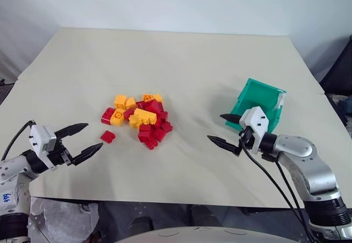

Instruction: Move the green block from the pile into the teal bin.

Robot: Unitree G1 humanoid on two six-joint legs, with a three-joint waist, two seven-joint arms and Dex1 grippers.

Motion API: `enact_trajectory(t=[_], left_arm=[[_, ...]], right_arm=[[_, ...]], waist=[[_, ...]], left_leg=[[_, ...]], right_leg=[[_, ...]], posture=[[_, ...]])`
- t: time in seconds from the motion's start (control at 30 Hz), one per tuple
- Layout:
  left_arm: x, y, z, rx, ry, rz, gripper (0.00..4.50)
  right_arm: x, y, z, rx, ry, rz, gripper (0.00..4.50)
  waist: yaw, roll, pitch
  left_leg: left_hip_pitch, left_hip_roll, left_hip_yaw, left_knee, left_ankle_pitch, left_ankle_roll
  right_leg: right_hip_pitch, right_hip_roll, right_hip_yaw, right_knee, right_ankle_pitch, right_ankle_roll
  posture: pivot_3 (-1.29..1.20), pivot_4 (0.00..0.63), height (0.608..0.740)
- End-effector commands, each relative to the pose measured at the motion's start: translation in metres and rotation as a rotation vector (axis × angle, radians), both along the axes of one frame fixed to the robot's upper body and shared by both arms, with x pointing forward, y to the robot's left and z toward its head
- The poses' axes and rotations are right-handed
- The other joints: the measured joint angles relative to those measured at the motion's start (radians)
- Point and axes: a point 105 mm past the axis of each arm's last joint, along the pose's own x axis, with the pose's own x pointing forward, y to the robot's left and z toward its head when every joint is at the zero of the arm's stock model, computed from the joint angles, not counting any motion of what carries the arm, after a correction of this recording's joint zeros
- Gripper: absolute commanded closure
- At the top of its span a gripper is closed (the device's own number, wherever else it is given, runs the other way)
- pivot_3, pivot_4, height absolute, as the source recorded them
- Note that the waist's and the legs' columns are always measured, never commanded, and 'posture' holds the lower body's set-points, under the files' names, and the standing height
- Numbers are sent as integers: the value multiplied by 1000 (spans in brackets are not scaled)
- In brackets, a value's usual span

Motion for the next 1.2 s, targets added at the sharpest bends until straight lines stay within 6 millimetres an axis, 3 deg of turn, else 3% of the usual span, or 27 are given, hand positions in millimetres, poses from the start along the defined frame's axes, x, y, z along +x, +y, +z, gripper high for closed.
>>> enact_trajectory(t=[0.03,0.33,0.5,0.63,0.93,1.0,1.07,1.2], left_arm=[[4,2,8,32,-6,1,0],[18,11,10,35,78,129,0],[19,-4,27,56,-13,56,0],[11,-23,29,78,-24,-63,861],[0,-89,21,138,-7,-404,3682],[7,-103,16,140,15,-458,4311],[28,-115,6,156,61,-473,4461],[61,-126,7,114,55,-442,4461]], right_arm=[[1,-5,14,3,-55,-13,37],[5,-6,19,15,-64,-21,37],[3,3,30,35,-69,25,37],[1,11,36,48,-65,68,0],[-5,23,39,58,-66,116,0],[-7,27,39,66,-67,121,0],[-7,31,38,78,-72,118,0],[-8,32,37,97,-79,91,0]], waist=[[0,0,0],[-2,0,0],[1,0,0],[1,0,1],[2,1,1],[2,1,1],[8,1,1],[14,1,1]], left_leg=[[0,0,0,0,0,0],[0,0,0,0,0,0],[0,0,0,0,0,0],[0,0,0,0,0,0],[-1,0,0,0,-1,-1],[-1,-1,0,0,-1,-1],[-1,-1,0,1,-1,-1],[-1,-3,-1,3,0,-1]], right_leg=[[0,0,0,0,0,0],[0,0,0,0,0,0],[0,0,0,0,0,0],[0,-1,0,0,0,0],[0,0,0,0,0,1],[0,0,0,0,0,1],[0,0,0,0,0,1],[0,1,1,0,1,3]], posture=[[0,150,740],[0,150,740],[0,150,740],[0,150,740],[0,150,740],[0,150,740],[0,150,740],[0,150,740]])
